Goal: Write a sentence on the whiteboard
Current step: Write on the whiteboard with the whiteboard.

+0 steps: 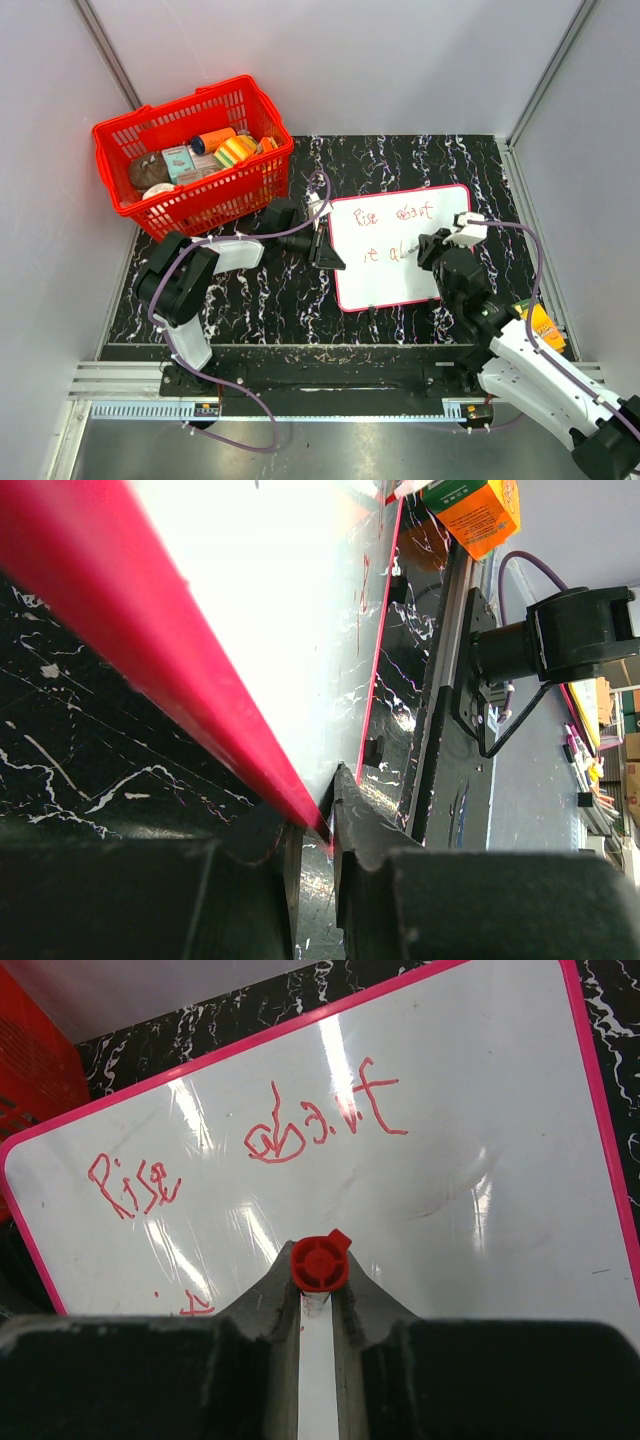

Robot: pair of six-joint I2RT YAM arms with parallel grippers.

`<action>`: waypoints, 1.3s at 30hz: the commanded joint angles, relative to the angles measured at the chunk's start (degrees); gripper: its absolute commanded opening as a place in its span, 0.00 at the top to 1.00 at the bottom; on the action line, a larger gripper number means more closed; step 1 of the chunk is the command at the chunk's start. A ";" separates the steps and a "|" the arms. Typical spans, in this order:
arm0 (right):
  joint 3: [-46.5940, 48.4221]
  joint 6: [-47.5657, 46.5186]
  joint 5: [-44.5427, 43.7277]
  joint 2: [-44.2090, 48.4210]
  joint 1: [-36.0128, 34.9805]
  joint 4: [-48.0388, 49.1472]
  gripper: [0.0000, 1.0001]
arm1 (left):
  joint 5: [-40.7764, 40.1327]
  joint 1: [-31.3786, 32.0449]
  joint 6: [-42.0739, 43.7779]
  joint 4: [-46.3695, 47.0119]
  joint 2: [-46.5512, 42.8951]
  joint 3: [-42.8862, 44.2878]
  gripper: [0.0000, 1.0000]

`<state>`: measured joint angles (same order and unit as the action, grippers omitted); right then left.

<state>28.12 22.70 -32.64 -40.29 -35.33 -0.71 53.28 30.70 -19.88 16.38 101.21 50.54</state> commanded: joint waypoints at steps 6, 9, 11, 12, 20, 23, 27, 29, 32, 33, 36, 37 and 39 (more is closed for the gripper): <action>-0.35 0.51 -1.28 1.36 0.44 -4.21 1.00 | -3.53 2.17 5.46 -2.85 0.92 0.17 1.00; 0.71 0.33 -2.16 0.66 0.44 -3.86 1.00 | -3.62 2.17 5.55 -2.85 0.83 0.17 1.00; 1.58 -0.02 -3.04 0.22 0.44 -3.51 1.00 | -3.62 2.17 5.47 -2.85 0.83 0.17 1.00; 1.85 -0.46 -3.21 0.22 0.44 -3.07 1.00 | -3.71 2.17 5.46 -2.76 0.83 0.17 1.00; 5.10 -3.01 -4.45 -0.92 0.53 2.10 1.00 | -3.71 2.17 5.55 -2.93 0.83 0.17 1.00; 6.16 -4.23 -4.89 -1.71 0.44 4.22 1.00 | -3.71 2.17 5.55 -2.93 0.74 0.17 1.00; 7.83 -5.73 -5.50 -3.83 0.53 5.89 1.00 | -3.62 2.17 5.64 -3.02 0.66 0.17 1.00; 8.35 -6.17 -5.50 -4.53 0.70 7.21 1.00 | -3.71 2.17 5.64 -3.11 0.66 0.17 1.00; 9.14 -6.61 -5.59 -5.93 1.31 7.74 1.00 | -3.71 2.17 5.73 -3.11 0.48 0.17 1.00; 9.23 -6.61 -5.42 -6.11 1.41 7.74 1.00 | -3.62 2.17 5.73 -3.11 0.57 0.17 1.00; 9.32 -6.61 -5.24 -6.55 1.84 7.92 1.00 | -3.71 2.17 5.73 -3.20 0.48 0.17 1.00; 9.15 -6.61 -5.15 -6.64 2.02 7.92 1.00 | -3.62 2.17 5.73 -3.20 0.48 0.17 1.00; 8.80 -6.53 -4.89 -6.64 2.37 7.92 1.00 | -3.71 2.17 5.73 -3.20 0.48 0.17 1.00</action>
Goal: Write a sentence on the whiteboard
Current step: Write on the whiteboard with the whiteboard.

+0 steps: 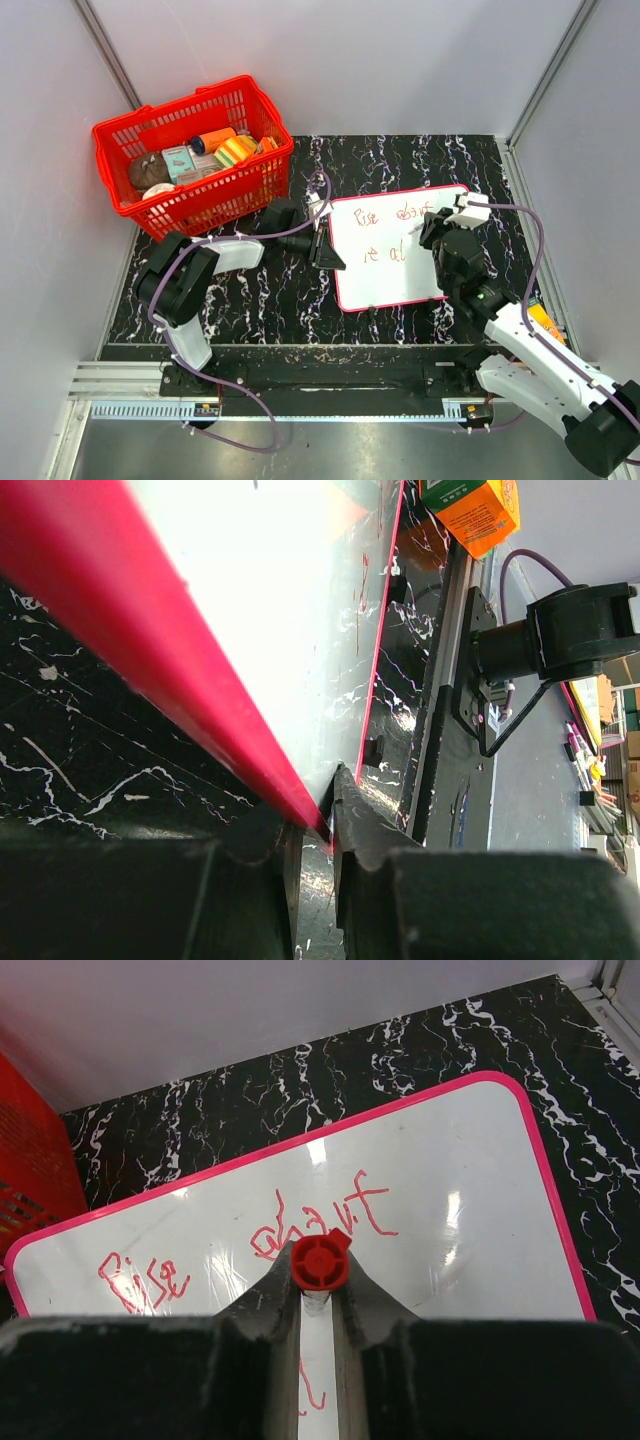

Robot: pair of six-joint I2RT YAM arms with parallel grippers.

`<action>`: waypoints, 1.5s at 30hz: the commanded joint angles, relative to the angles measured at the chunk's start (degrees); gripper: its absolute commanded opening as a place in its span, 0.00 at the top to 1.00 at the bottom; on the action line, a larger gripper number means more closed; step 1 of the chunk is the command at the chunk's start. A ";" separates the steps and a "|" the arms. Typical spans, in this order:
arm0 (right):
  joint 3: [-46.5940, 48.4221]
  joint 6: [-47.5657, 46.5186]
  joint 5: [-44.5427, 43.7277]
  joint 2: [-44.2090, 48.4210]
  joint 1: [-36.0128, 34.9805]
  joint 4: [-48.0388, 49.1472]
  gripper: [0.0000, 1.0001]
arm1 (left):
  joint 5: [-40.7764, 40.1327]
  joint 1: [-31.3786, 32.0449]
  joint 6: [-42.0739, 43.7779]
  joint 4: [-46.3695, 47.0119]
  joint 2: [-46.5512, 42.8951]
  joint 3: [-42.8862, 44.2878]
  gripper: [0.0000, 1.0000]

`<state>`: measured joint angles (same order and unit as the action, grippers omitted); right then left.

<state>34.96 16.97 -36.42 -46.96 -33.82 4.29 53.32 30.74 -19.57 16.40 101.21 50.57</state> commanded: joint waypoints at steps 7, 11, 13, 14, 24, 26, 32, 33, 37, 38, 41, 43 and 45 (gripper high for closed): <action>0.37 -0.01 0.56 -0.76 1.92 2.56 1.00 | -3.75 2.13 5.42 -3.22 0.57 0.15 1.00; -0.68 0.87 1.09 -0.50 1.92 1.16 1.00 | -3.66 2.13 5.51 -3.31 0.48 0.15 1.00; -1.30 1.22 1.44 -0.06 1.92 0.54 1.00 | -3.75 2.13 5.51 -3.22 0.39 0.15 1.00; -1.47 1.57 1.53 0.37 1.92 -0.07 1.00 | -3.75 2.13 5.51 -3.31 0.48 0.15 1.00; -4.19 3.77 3.29 3.28 1.92 -3.94 1.00 | -3.84 2.22 5.51 -3.13 0.57 0.15 1.00; -4.55 4.21 3.64 3.80 1.92 -3.94 1.00 | -3.66 2.22 5.42 -3.22 0.48 0.15 1.00; -5.87 5.53 4.26 4.86 1.92 -6.93 1.00 | -3.75 2.22 5.42 -3.13 0.57 0.15 1.00; -6.04 5.53 4.43 5.03 1.92 -7.11 1.00 | -3.84 2.22 5.42 -3.13 0.66 0.15 1.00; -6.66 6.05 4.61 6.17 1.92 -8.42 1.00 | -3.75 2.22 5.42 -3.13 0.66 0.23 1.00; -6.83 6.14 4.87 6.35 2.01 -8.60 1.00 | -3.75 2.22 5.42 -3.13 0.57 0.23 1.00; -7.36 6.49 4.78 6.79 1.92 -9.39 1.00 | -3.84 2.31 5.42 -3.13 0.66 0.15 1.00; -7.62 6.84 4.78 7.06 1.92 -9.74 1.00 | -3.84 2.31 5.42 -3.13 0.66 0.23 1.00; -7.71 6.93 4.35 7.32 1.92 -9.92 1.00 | -3.75 2.31 5.42 -3.13 0.57 0.15 1.00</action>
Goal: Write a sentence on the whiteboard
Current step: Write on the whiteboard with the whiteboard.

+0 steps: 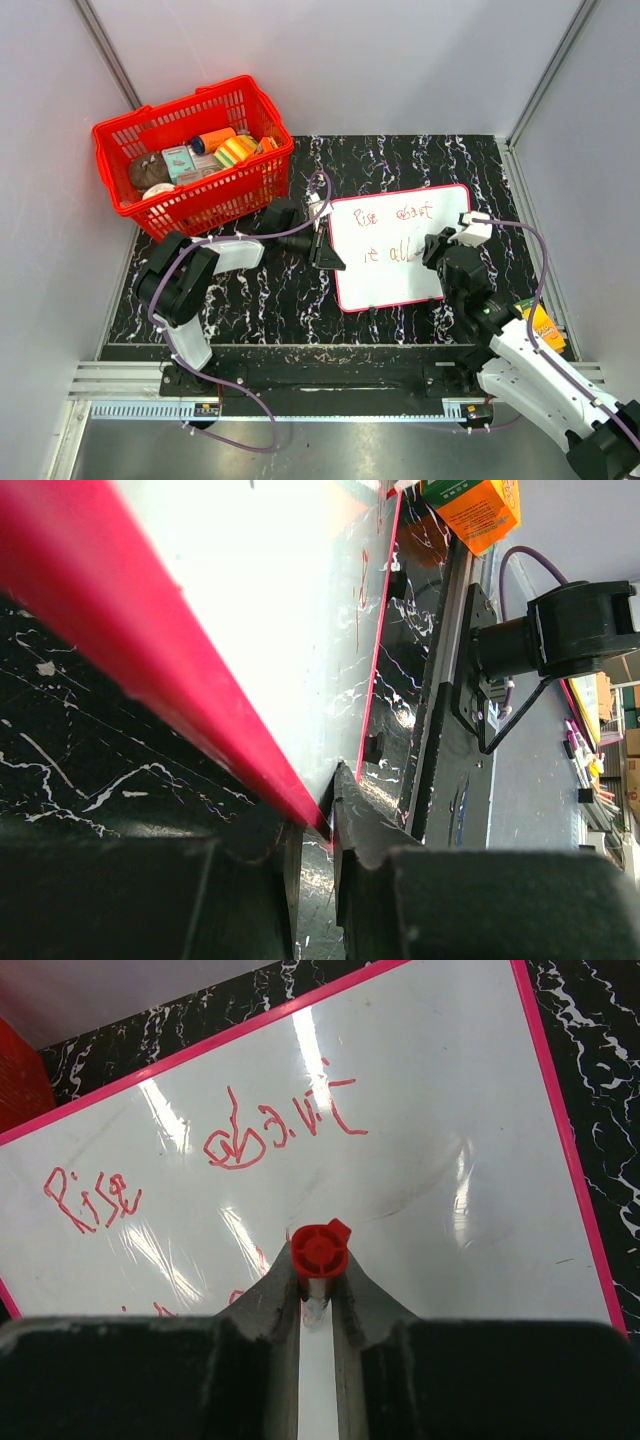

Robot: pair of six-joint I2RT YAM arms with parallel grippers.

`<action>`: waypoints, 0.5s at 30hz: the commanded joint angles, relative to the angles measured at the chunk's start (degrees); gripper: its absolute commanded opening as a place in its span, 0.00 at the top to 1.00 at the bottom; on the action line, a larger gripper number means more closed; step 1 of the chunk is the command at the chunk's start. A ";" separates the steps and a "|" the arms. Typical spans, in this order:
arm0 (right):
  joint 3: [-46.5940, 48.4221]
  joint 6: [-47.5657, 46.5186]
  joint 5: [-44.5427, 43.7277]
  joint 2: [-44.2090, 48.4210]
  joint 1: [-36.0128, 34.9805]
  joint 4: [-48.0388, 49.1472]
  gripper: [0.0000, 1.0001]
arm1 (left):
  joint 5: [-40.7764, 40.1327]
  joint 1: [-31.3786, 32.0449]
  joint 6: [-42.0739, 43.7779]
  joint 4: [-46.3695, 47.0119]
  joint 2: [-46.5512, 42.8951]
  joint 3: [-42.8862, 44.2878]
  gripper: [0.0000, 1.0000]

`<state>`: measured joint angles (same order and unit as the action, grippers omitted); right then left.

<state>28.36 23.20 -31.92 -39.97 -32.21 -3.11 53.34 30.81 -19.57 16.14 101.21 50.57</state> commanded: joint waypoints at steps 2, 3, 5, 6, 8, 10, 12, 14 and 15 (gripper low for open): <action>-1.11 0.88 -0.68 0.59 0.30 -2.69 1.00 | -3.77 2.24 5.42 -2.87 0.66 0.15 1.00; -1.03 0.79 -0.95 0.59 0.30 -2.77 1.00 | -3.86 2.24 5.42 -2.87 0.66 0.15 1.00; -0.85 0.79 -1.56 1.03 0.30 -2.77 1.00 | -3.86 2.24 5.42 -2.87 0.66 0.23 1.00; -0.59 0.79 -1.83 1.29 0.39 -2.77 1.00 | -3.86 2.33 5.42 -2.87 0.66 0.23 1.00; 0.02 0.53 -2.53 1.38 0.30 -2.77 1.00 | -3.86 2.33 5.42 -2.87 0.66 0.23 1.00; 0.64 0.27 -2.97 1.03 0.30 -2.60 1.00 | -3.86 2.42 5.42 -2.87 0.66 0.23 1.00; 1.43 0.09 -3.58 0.77 0.30 -2.08 1.00 | -3.86 2.50 5.42 -2.87 0.66 0.23 1.00; 2.31 -0.61 -3.85 0.42 0.30 -1.29 1.00 | -3.86 2.50 5.42 -2.87 0.66 0.23 1.00; 2.58 -0.79 -4.02 0.33 0.30 -0.76 1.00 | -3.86 2.50 5.42 -2.78 0.66 0.23 1.00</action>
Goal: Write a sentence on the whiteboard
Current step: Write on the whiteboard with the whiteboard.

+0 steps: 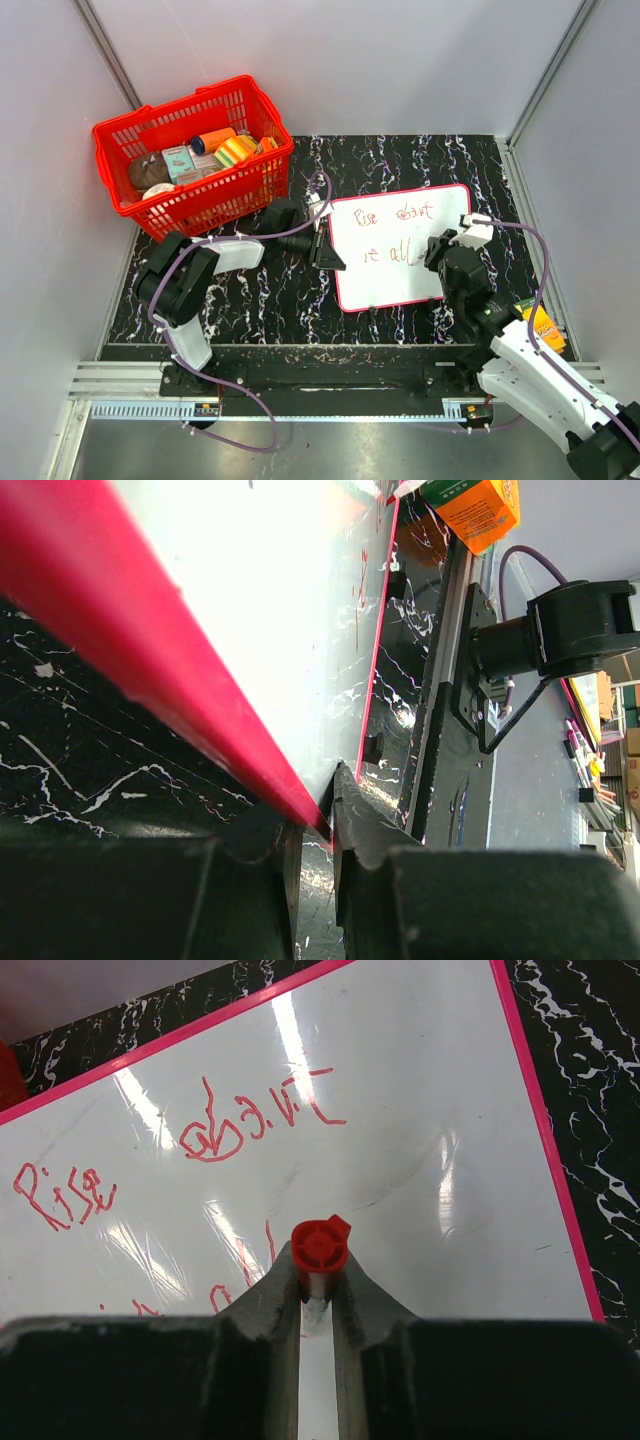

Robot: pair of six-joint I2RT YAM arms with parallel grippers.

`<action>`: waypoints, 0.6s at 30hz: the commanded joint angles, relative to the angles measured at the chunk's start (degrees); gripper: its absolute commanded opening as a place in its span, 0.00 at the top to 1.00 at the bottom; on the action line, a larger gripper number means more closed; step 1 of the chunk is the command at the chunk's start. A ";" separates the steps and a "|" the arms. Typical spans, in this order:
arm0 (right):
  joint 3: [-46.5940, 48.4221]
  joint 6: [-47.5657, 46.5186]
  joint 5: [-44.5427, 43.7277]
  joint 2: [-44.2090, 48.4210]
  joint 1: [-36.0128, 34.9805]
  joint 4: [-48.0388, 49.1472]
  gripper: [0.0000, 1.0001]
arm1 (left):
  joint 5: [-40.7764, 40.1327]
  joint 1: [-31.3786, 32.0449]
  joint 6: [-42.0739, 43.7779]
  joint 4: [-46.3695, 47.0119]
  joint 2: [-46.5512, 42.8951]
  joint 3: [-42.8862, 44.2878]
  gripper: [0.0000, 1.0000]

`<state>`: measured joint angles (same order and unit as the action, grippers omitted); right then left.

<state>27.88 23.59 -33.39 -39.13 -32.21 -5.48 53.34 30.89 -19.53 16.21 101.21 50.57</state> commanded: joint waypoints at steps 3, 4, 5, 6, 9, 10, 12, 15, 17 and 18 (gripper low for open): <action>4.02 -1.62 -3.00 -0.51 0.30 2.66 1.00 | -3.95 2.42 5.38 -2.94 0.57 0.32 1.00; 4.29 -2.14 -3.00 -0.33 0.30 2.84 1.00 | -3.95 2.42 5.38 -2.94 0.66 0.32 1.00; 4.90 -2.24 -2.39 0.02 0.39 2.84 1.00 | -3.95 2.42 5.38 -2.94 0.66 0.32 1.00; 5.08 -2.24 -2.04 1.42 0.39 2.93 1.00 | -3.95 2.50 5.38 -3.02 0.66 0.24 1.00; 5.08 -1.97 -0.45 5.80 0.30 4.15 1.00 | -4.04 2.42 5.47 -3.02 0.48 0.23 1.00; 5.17 -2.23 -0.19 6.78 0.30 4.16 1.00 | -4.38 2.42 5.55 -3.02 0.39 0.23 1.00; 5.69 -2.76 0.08 8.89 0.30 4.07 1.00 | -4.47 2.42 5.64 -3.11 0.22 0.15 1.00; 6.57 -3.38 -0.01 10.04 0.30 3.11 1.00 | -4.74 2.42 5.64 -3.02 0.13 0.06 1.00; 6.92 -3.55 -0.10 10.22 0.30 2.84 1.00 | -5.09 2.42 5.64 -3.02 -0.05 -0.03 1.00; 6.93 -3.56 -0.19 10.39 0.30 2.40 1.00 | -5.18 2.42 5.73 -3.02 -0.13 -0.12 0.99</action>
<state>32.38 21.23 -33.41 -29.10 -32.18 -4.10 53.23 31.27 -19.44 16.38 101.21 50.57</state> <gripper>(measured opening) 0.182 0.167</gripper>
